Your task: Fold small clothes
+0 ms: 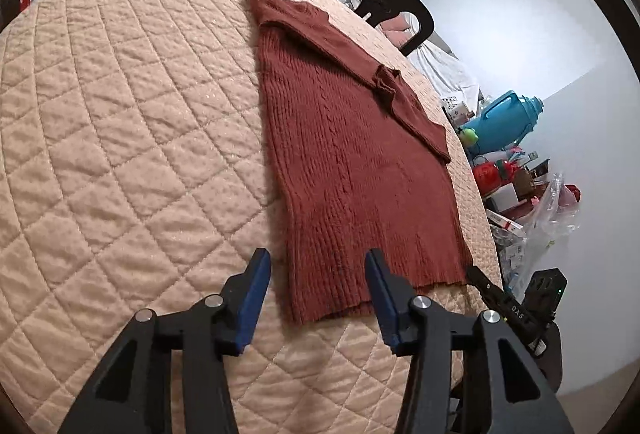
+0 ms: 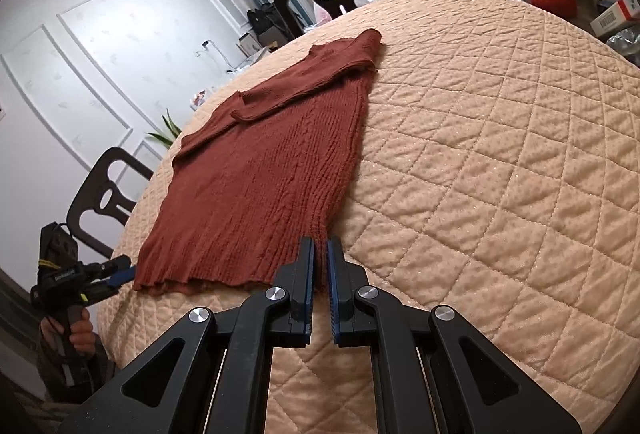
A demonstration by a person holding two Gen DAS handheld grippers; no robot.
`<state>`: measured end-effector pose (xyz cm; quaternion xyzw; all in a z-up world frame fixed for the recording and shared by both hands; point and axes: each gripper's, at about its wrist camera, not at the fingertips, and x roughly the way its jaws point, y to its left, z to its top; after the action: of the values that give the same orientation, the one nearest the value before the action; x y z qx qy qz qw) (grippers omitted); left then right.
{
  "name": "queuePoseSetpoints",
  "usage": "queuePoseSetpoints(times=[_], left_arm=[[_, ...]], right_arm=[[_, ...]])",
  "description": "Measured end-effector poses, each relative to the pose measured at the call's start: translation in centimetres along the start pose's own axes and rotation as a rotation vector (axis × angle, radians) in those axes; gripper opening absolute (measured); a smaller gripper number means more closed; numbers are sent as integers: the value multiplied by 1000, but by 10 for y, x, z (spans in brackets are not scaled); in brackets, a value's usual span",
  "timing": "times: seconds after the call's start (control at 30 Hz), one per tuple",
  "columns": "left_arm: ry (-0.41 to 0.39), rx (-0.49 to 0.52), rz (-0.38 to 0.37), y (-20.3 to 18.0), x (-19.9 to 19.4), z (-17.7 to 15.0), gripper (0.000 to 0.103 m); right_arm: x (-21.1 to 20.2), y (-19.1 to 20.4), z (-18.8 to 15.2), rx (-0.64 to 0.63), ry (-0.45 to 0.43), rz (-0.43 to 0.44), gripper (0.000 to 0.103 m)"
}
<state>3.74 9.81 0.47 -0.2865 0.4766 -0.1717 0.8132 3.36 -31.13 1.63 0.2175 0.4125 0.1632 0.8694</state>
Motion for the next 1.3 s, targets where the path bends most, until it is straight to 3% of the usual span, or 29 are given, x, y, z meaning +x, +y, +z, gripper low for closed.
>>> queuePoseSetpoints(times=[0.1, 0.23, 0.3, 0.33, 0.37, 0.87, 1.0, 1.1, 1.3], left_arm=[[2, 18, 9, -5, 5, 1, 51], [6, 46, 34, -12, 8, 1, 49], [14, 36, 31, -9, 7, 2, 39], [39, 14, 6, -6, 10, 1, 23], [81, -13, -27, -2, 15, -1, 15], [84, -10, -42, -6, 23, 1, 14], [90, -5, -41, -5, 21, 0, 7], [71, 15, -71, -9, 14, 2, 7], [-8, 29, -124, -14, -16, 9, 7]], right_arm=[[2, -5, 1, 16, 12, -13, 7], [2, -6, 0, 11, 18, -12, 19], [2, -3, 0, -5, 21, 2, 26], [3, -3, 0, -7, 21, 9, 32], [4, -2, 1, -11, 22, 15, 33], [13, 3, 5, -16, 58, 51, 35], [14, 4, 6, -9, 62, 48, 32], [15, 5, 4, 0, 74, 88, 6], [-6, 6, 9, 7, 3, 160, 6]])
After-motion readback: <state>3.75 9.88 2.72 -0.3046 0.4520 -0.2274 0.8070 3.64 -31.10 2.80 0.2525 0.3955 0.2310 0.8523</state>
